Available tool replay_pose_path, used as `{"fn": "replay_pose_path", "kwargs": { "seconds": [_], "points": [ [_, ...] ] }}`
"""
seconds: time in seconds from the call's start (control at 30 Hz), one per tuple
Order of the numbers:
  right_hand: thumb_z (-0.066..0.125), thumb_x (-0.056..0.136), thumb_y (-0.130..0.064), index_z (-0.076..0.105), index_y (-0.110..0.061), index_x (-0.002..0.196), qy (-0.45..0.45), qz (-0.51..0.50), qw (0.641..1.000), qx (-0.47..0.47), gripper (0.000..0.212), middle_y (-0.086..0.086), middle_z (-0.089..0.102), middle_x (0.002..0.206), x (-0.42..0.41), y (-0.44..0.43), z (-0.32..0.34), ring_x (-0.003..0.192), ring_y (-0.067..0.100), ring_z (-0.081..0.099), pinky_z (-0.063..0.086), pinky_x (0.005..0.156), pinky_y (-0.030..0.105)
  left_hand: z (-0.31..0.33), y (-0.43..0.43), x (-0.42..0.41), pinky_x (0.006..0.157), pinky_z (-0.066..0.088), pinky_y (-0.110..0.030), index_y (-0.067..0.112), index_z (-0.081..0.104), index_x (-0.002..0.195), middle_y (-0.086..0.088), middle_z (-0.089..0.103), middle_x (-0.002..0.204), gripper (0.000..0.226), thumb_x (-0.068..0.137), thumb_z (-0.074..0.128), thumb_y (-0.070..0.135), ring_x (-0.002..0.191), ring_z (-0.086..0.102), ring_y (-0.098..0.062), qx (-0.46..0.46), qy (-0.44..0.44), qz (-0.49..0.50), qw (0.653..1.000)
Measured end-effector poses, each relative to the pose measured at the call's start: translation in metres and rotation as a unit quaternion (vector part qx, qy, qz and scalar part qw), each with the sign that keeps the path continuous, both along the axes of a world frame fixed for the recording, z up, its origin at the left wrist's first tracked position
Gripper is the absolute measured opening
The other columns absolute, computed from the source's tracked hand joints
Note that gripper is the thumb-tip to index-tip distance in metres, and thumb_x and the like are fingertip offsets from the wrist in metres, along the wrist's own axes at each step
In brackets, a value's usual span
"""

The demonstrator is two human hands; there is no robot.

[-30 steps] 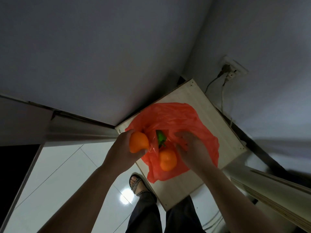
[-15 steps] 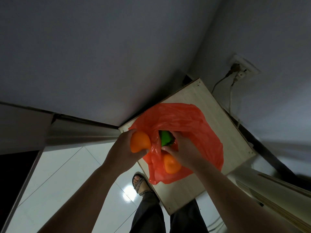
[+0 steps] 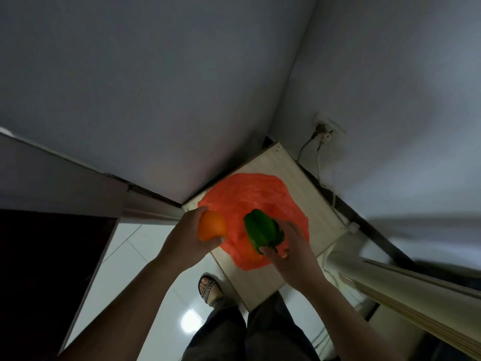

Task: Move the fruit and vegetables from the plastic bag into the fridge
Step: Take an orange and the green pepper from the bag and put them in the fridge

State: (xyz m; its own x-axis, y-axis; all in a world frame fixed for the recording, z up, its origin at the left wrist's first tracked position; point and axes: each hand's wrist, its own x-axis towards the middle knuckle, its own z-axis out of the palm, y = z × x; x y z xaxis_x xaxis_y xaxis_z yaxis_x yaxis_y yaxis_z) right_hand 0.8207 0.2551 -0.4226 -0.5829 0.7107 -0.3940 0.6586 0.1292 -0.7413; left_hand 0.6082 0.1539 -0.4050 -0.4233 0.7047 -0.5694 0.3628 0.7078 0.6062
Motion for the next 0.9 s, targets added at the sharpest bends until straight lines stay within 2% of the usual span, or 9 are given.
{"fn": "replay_pose_path", "kwargs": {
  "seconds": [0.13,0.3,0.4,0.53,0.63,0.7,0.8,0.9],
  "points": [
    [0.074,0.074,-0.035,0.043,-0.028,0.13,0.035,-0.017,0.999,0.025,0.064,-0.01,0.042,0.123,0.005,-0.01,0.052,0.105,0.008,0.051,0.053,0.085,0.037,0.046,-0.009,0.014,0.088,0.042,-0.03,0.027,0.034,0.137,-0.002,0.041,0.137,0.078,0.072,0.076,0.037,0.114,0.048,-0.019,0.031,-0.007,-0.003,0.999],
    [0.075,0.067,-0.041,0.045,-0.033,0.127,0.072,-0.012,0.996,0.041,0.067,-0.008,0.048,0.121,0.008,-0.017,0.109,0.104,0.006,0.051,0.049,0.082,0.022,0.102,-0.02,0.029,0.092,0.046,-0.037,0.027,0.035,0.137,0.001,0.041,0.136,0.08,0.07,0.077,0.039,0.114,0.049,-0.019,0.072,0.0,0.01,0.997],
    [0.068,0.06,-0.052,0.044,-0.043,0.123,0.11,-0.006,0.993,0.032,0.067,-0.012,0.048,0.118,0.009,-0.014,0.131,0.105,0.005,0.052,0.053,0.083,0.031,0.129,-0.027,0.036,0.09,0.046,-0.032,0.029,0.038,0.134,0.005,0.044,0.13,0.078,0.069,0.078,0.041,0.11,0.051,-0.015,0.1,0.007,0.041,0.994],
    [0.072,0.062,-0.047,0.045,-0.049,0.116,0.163,0.043,0.985,0.025,0.06,-0.021,0.047,0.117,0.011,-0.003,0.148,0.108,0.006,0.052,0.054,0.081,0.039,0.151,-0.035,0.052,0.088,0.042,-0.025,0.032,0.043,0.128,0.008,0.049,0.123,0.071,0.068,0.08,0.038,0.109,0.052,-0.011,0.133,0.026,0.105,0.985],
    [0.075,0.062,-0.043,0.049,-0.042,0.116,0.195,0.092,0.976,0.015,0.061,-0.017,0.049,0.118,0.011,0.012,0.16,0.11,0.007,0.052,0.055,0.083,0.034,0.167,-0.041,0.07,0.082,0.037,-0.016,0.031,0.041,0.128,0.007,0.047,0.123,0.071,0.069,0.079,0.038,0.106,0.048,-0.009,0.146,0.048,0.158,0.975],
    [0.08,0.063,-0.03,0.052,-0.04,0.118,0.206,0.11,0.972,-0.031,0.062,-0.012,0.048,0.123,0.011,0.02,0.164,0.113,0.007,0.051,0.054,0.082,0.027,0.176,-0.044,0.082,0.077,0.036,-0.012,0.035,0.039,0.123,0.009,0.045,0.12,0.066,0.07,0.078,0.036,0.103,0.046,-0.008,0.15,0.056,0.191,0.968],
    [0.081,0.066,-0.015,0.054,-0.04,0.117,0.221,0.156,0.959,-0.087,0.062,-0.022,0.047,0.121,0.008,0.025,0.165,0.113,0.001,0.051,0.053,0.082,0.021,0.184,-0.054,0.099,0.078,0.035,-0.017,0.032,0.039,0.126,0.012,0.041,0.117,0.066,0.072,0.077,0.034,0.102,0.042,-0.007,0.138,0.082,0.253,0.954],
    [0.081,0.061,-0.029,0.054,-0.042,0.117,0.214,0.225,0.946,-0.088,0.064,-0.024,0.046,0.122,0.003,0.02,0.169,0.115,0.001,0.049,0.053,0.084,0.024,0.189,-0.076,0.115,0.085,0.035,-0.021,0.026,0.038,0.134,0.008,0.042,0.124,0.075,0.071,0.076,0.038,0.104,0.039,-0.008,0.115,0.109,0.3,0.94]
  ]
}}
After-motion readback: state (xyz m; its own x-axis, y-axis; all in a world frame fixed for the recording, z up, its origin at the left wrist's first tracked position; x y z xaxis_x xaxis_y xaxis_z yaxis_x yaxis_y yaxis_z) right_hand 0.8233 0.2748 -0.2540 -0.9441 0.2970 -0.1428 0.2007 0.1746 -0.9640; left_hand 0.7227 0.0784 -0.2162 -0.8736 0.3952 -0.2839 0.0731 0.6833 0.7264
